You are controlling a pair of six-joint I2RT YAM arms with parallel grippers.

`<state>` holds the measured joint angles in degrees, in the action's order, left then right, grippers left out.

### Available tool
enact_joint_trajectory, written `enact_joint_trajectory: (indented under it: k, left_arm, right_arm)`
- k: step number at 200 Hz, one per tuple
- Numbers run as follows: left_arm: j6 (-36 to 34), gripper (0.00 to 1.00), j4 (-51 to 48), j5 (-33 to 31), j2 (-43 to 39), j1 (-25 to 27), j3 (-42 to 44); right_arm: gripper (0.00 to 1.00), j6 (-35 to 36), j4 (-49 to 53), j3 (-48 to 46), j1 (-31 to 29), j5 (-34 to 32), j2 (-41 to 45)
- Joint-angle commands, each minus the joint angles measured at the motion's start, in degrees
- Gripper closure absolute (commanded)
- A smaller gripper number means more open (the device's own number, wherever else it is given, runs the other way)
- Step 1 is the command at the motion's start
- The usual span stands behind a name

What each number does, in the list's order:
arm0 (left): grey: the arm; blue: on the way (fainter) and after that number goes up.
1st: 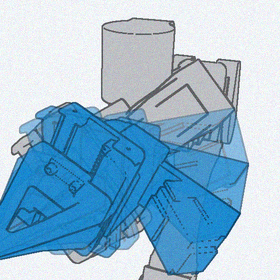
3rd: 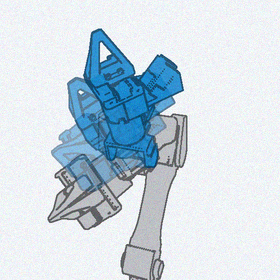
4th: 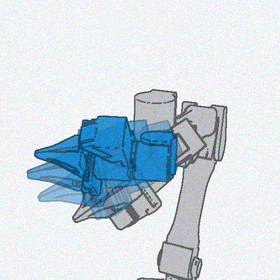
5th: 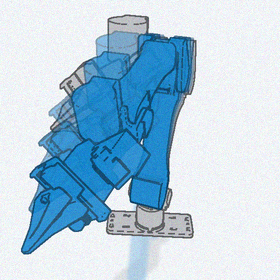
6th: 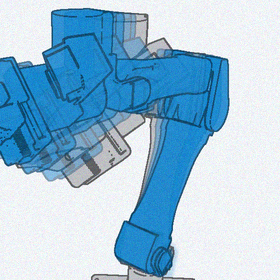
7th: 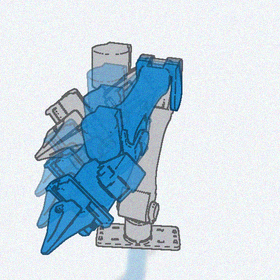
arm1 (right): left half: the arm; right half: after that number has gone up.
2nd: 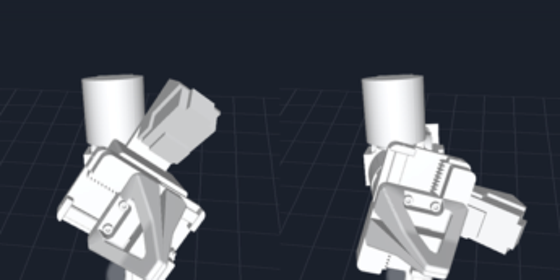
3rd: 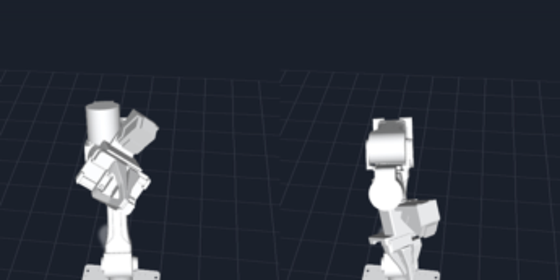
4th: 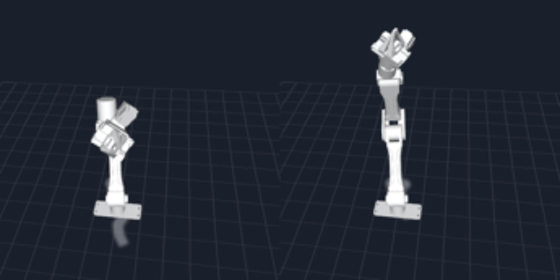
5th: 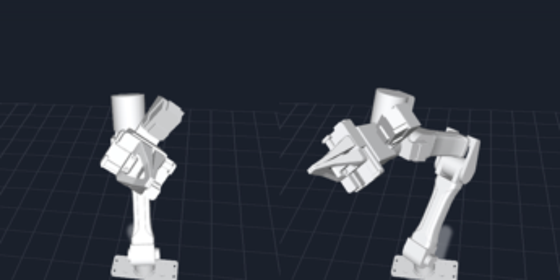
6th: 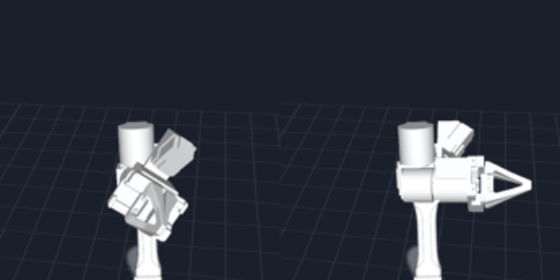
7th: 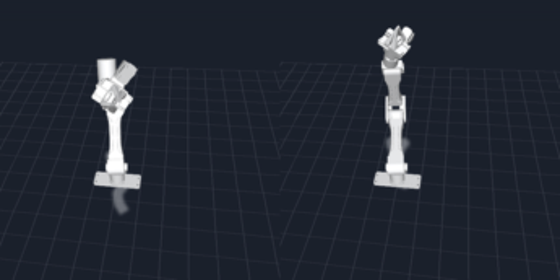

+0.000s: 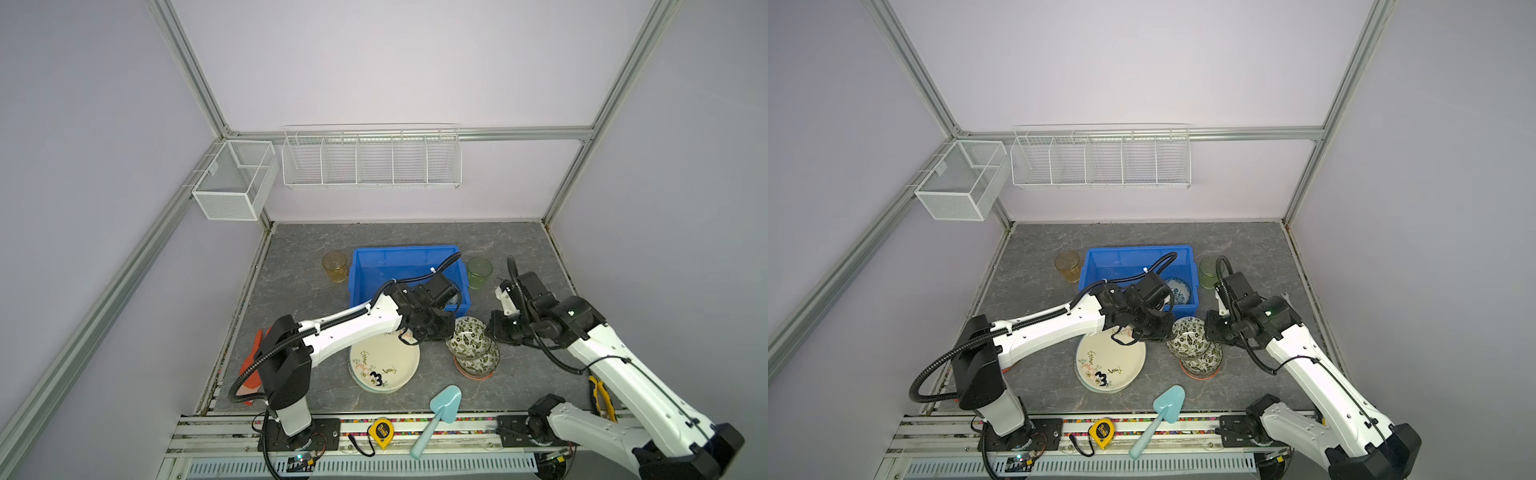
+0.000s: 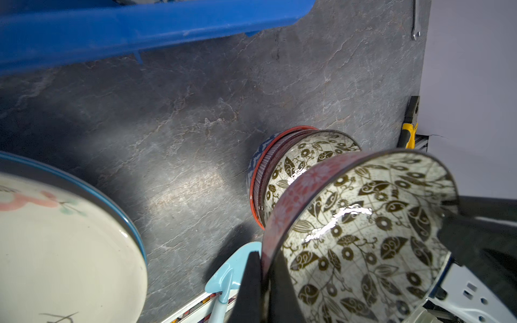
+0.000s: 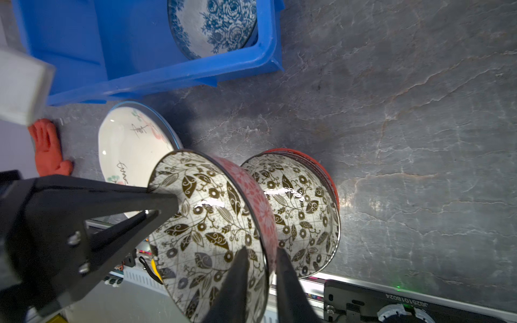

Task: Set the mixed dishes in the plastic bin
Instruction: 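Carry the bowl into the blue bin with the left gripper while the right gripper withdraws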

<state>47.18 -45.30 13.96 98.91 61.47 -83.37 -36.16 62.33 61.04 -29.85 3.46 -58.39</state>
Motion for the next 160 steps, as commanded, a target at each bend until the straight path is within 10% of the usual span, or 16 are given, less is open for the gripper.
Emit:
enact_joint_trajectory:
  k: [1,47,56,62,160]
  left_arm:
    - [-1.9,1.0,-1.55,-1.26,-0.11,-0.12,-4.59]
    - [-5.4,1.0,-6.3,-3.0,0.38,-3.37,-9.43]
    - [-6.33,1.0,-7.32,-3.13,0.55,-4.58,-10.48]
    - [-6.96,1.0,-8.09,-3.14,0.82,-5.52,-11.24]
    - [-16.51,1.0,-15.15,-5.01,13.37,-16.66,-26.43]
  right_arm:
    - [0.62,-0.27,-0.21,1.7,-0.28,-0.92,2.67]
    - [0.29,-0.88,2.67,2.42,-0.3,-3.43,6.52]
    - [0.0,-1.08,3.18,2.51,-0.3,-3.84,7.24]
    - [0.12,-1.22,3.58,2.59,-0.26,-4.07,7.69]
    - [0.12,-5.36,7.8,-1.77,-0.3,-6.05,16.05]
